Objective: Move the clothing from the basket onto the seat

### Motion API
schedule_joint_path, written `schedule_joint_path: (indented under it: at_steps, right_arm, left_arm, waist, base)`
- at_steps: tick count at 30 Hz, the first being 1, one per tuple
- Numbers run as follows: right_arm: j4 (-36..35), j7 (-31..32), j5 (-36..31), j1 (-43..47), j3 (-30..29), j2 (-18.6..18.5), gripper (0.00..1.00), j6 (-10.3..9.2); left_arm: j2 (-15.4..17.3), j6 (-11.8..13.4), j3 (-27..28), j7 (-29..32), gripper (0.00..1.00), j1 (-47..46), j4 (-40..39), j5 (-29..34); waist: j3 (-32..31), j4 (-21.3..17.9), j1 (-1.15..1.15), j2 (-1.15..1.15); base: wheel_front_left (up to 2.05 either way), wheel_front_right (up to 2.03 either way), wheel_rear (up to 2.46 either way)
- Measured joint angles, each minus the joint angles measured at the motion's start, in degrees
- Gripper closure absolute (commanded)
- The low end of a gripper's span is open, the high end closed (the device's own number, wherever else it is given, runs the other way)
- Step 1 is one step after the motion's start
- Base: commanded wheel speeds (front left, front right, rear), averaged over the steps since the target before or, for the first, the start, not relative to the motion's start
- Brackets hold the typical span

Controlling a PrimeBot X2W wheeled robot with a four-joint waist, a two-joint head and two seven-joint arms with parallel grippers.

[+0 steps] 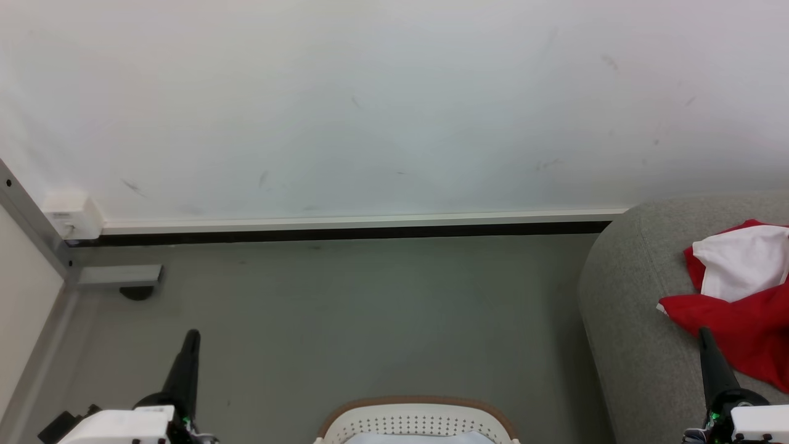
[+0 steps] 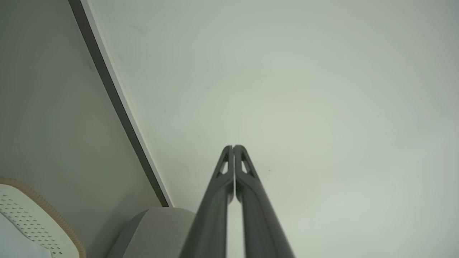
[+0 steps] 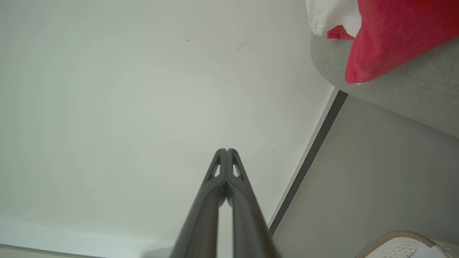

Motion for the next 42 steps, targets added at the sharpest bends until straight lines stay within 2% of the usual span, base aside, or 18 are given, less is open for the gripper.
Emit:
schedule_joint_path:
  at_steps: [18,42]
  right_arm:
    - [-0.41,0.49,8.03,-0.60,0.47,-1.19,1.00,0.00]
    - [-0.73,-0.35,8.99,-0.69,1.63,-2.16,1.00,0.00]
  left_arm:
    - [-0.46,0.09,0.85,1.86,1.00,-0.85,-0.15,-5.77]
    - [-0.47,0.09,0.88,1.87,1.00,-0.89,-0.16,-5.88]
  waist:
    - [0.33,0.32,0.00,0.00]
    - [0.34,0.32,0.00,0.00]
  base:
    - [0.00,0.00,0.00]
    - [0.00,0.00,0.00]
